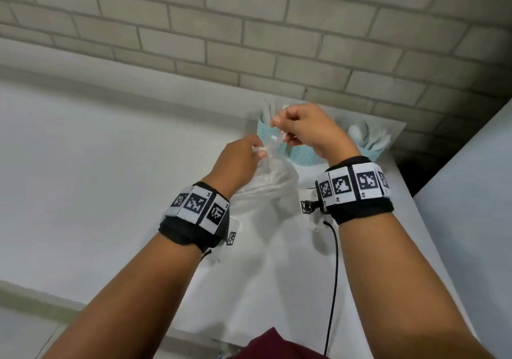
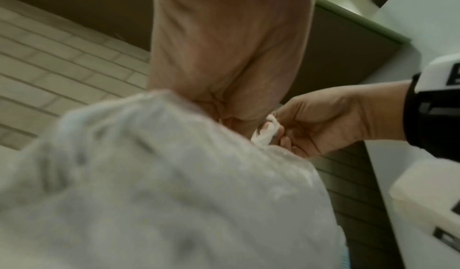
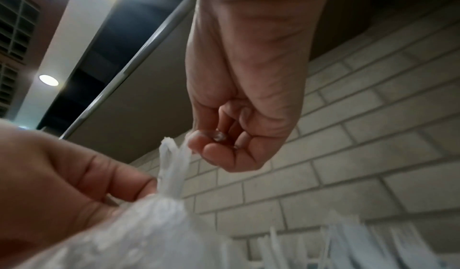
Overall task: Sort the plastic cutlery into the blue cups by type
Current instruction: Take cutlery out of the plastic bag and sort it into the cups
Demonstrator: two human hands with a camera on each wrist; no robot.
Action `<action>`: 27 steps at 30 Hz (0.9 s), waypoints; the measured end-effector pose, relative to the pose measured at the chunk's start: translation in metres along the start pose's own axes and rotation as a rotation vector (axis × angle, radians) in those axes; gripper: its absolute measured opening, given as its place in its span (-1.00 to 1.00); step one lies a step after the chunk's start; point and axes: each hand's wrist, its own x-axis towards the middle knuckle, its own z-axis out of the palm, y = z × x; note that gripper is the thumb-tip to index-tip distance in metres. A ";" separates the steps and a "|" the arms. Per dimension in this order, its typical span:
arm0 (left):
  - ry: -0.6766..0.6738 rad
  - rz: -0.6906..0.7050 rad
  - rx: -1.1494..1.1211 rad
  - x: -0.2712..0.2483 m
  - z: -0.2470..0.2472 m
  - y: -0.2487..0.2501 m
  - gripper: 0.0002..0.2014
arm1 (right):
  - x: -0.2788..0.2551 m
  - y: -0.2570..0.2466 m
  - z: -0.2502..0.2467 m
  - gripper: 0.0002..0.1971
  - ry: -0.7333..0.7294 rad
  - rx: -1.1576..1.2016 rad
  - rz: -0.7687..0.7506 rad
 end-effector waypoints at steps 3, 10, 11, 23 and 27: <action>-0.045 0.073 -0.120 0.009 0.019 0.024 -0.93 | -0.017 0.007 -0.026 -0.85 0.124 0.039 0.050; -0.230 0.095 -0.342 0.023 0.079 0.043 -0.91 | -0.053 0.062 -0.062 -0.80 0.324 -0.039 0.369; -0.243 0.088 -0.365 0.022 0.087 0.044 -0.89 | -0.057 0.070 -0.063 -0.79 0.324 -0.046 0.428; -0.303 -0.074 -0.404 0.018 0.115 0.037 -0.81 | -0.075 0.086 -0.059 -0.66 0.267 -0.568 0.336; -0.326 -0.153 -0.481 0.019 0.112 0.035 -0.78 | -0.075 0.081 -0.049 -0.49 -0.167 -0.517 0.380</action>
